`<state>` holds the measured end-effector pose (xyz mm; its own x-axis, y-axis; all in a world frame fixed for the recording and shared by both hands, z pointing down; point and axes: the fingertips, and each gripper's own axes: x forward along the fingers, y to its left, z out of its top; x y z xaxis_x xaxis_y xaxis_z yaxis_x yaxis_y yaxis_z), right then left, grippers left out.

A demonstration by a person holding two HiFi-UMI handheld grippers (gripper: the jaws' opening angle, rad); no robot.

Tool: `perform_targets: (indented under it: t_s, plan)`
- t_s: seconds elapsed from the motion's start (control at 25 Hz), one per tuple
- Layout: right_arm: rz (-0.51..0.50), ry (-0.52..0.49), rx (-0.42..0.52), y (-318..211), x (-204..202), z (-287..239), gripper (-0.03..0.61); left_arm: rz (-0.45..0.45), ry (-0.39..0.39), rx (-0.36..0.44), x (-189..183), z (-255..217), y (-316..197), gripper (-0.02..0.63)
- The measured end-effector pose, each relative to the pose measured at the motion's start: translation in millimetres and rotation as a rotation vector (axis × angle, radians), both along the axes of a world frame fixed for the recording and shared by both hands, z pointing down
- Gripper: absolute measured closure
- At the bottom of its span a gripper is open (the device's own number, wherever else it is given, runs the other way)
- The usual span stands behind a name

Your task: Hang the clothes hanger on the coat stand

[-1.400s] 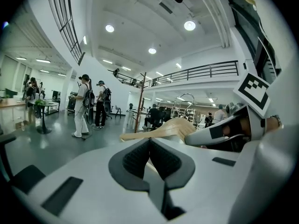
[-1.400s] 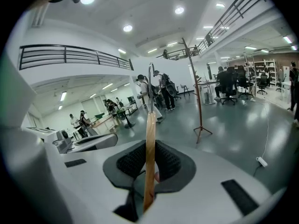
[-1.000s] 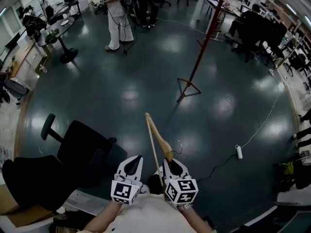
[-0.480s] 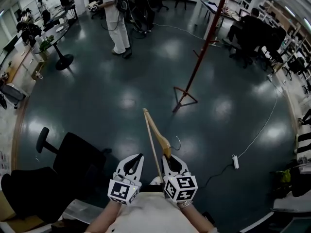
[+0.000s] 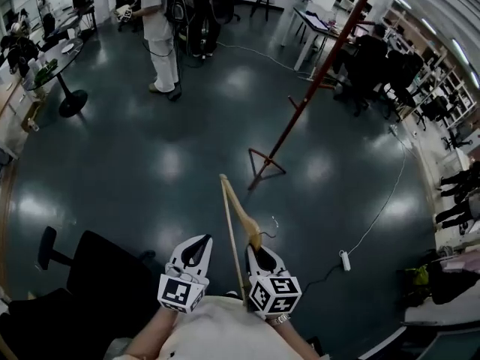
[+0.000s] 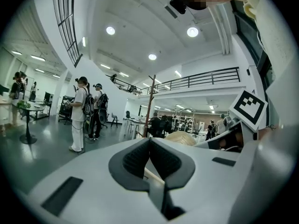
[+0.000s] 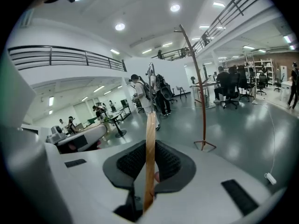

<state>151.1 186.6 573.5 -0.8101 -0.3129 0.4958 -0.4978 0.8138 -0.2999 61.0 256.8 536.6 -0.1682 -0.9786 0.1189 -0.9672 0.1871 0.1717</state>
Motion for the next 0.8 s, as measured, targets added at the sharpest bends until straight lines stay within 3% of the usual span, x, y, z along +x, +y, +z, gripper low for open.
perform_targets:
  t_s: [0.24, 0.56, 0.8]
  plan:
    - [0.0, -0.056, 0.026, -18.7, -83.8, -2.3, 0.509, 0.027, -0.02, 0.064, -77.3, -3.9, -17.7, 0.601]
    - [-0.064, -0.034, 0.0, -30.4, -140.1, -10.2, 0.509, 0.009, 0.014, 0.002, -116.5, -2.8, -34.8, 0.601]
    - [-0.099, -0.022, -0.047, -81.6, -181.6, 0.3, 0.509, -0.042, -0.002, -0.055, -147.6, -4.4, -73.3, 0.601]
